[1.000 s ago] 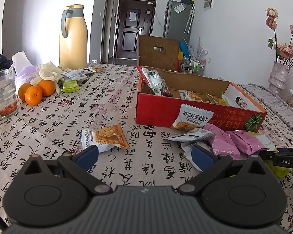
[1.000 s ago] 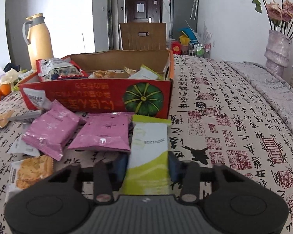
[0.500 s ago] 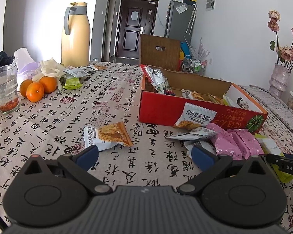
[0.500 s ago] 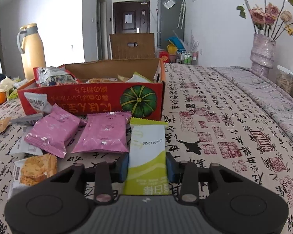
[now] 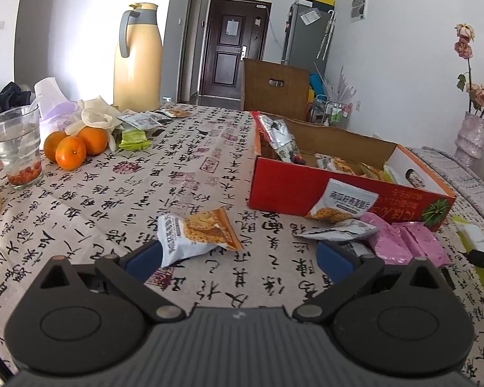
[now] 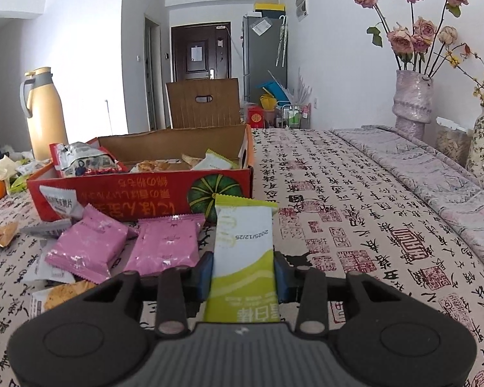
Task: Organize snacks
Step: 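Grasp the green-and-white bar with the right gripper, then grasp the white cracker packet with the left gripper and lift it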
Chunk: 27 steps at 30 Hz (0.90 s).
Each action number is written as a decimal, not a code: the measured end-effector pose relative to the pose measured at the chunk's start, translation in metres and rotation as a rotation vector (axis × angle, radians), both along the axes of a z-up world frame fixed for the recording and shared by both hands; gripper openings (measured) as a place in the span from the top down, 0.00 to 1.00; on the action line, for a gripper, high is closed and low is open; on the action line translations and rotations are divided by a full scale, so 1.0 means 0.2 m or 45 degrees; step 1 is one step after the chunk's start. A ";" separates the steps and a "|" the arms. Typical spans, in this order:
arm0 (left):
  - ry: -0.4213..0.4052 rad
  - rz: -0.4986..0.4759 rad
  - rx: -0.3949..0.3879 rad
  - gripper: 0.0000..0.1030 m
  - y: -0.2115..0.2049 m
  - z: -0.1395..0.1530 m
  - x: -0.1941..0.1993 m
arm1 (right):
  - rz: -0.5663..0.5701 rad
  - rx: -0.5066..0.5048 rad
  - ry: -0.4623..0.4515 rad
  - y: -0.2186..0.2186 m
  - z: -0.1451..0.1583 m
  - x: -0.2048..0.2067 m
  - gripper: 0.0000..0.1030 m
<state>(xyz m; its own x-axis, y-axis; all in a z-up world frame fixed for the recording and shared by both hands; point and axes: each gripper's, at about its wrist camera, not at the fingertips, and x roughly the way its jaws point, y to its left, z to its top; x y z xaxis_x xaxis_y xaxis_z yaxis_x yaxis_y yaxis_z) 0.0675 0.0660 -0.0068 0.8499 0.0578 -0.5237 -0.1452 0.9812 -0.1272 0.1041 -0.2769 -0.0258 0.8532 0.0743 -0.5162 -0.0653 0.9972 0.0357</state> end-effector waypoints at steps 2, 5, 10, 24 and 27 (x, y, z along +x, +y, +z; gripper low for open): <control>0.006 0.014 0.021 0.00 0.02 0.00 0.03 | -0.003 0.004 -0.003 0.00 0.00 0.00 0.64; 0.043 0.048 0.051 0.00 0.05 -0.01 0.10 | -0.004 0.006 -0.008 0.00 0.01 -0.01 0.64; 0.147 0.043 0.087 0.00 0.11 -0.03 0.26 | -0.011 0.010 -0.017 -0.01 0.02 -0.02 0.64; 0.379 0.036 0.101 0.02 0.16 -0.15 0.50 | -0.038 0.030 -0.021 -0.02 0.02 -0.02 0.64; 0.357 0.020 0.106 0.15 0.16 -0.14 0.49 | -0.038 0.031 -0.017 -0.02 0.02 -0.02 0.64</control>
